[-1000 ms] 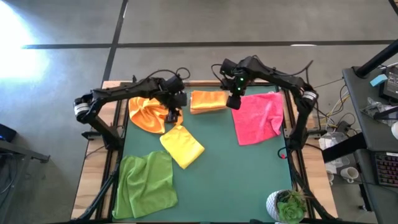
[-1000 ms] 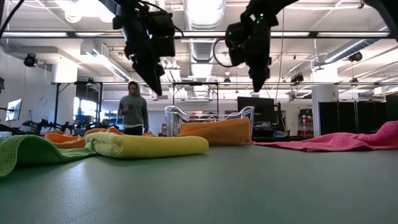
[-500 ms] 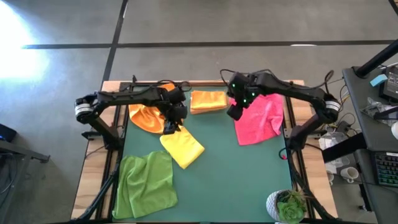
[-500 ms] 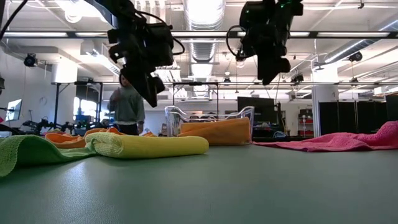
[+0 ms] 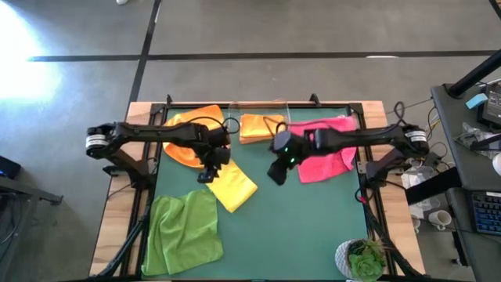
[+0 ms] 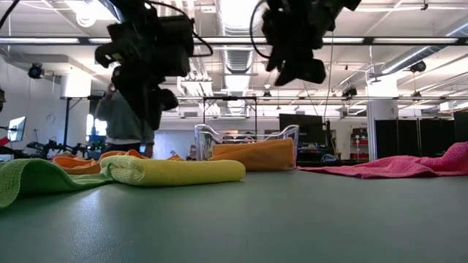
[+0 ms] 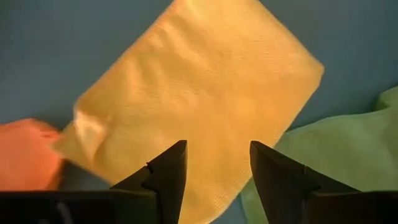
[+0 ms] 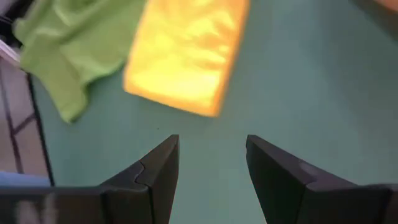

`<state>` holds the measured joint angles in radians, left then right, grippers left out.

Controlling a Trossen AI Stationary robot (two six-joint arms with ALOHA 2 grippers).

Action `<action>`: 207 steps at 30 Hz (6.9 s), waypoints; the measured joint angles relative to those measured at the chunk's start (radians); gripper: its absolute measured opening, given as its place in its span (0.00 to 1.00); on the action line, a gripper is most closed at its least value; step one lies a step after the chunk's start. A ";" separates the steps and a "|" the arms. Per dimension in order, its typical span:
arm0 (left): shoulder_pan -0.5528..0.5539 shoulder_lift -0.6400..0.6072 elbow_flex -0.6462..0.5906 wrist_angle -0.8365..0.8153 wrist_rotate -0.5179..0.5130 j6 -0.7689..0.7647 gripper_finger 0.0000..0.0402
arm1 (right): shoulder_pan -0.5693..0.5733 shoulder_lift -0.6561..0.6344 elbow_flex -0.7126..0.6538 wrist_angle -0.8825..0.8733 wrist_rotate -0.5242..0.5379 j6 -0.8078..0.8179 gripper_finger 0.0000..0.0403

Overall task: Fold microfiber towels
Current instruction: Stack the yellow microfiber towel on top of the orange microfiber towel

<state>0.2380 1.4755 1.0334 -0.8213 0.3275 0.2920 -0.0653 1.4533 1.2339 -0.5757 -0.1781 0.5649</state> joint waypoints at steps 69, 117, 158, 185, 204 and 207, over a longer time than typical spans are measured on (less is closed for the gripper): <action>-0.221 -0.090 -0.223 0.420 -0.126 -0.036 0.40 | 0.310 0.217 0.080 -0.128 0.336 -0.267 0.37; -0.345 0.194 -0.224 0.616 -0.480 0.025 0.04 | 0.334 0.460 0.069 0.185 0.298 -0.323 0.45; -0.342 -0.021 -0.022 0.482 -0.512 -0.033 0.00 | 0.270 0.095 0.068 -0.033 0.474 -0.220 0.03; -0.028 -0.036 0.213 0.574 -0.708 0.247 0.00 | -0.205 -0.049 0.153 0.059 0.492 -0.650 0.03; 0.209 0.166 0.238 0.938 -0.669 0.511 0.00 | -0.524 0.060 0.154 0.335 0.294 -0.934 0.03; 0.245 0.195 0.238 0.982 -0.669 0.512 0.00 | -0.557 0.101 0.154 0.375 0.273 -0.984 0.03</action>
<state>0.4825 1.6704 1.2718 0.1606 -0.3416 0.8043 -0.6226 1.5546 1.3876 -0.2002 0.0945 -0.4191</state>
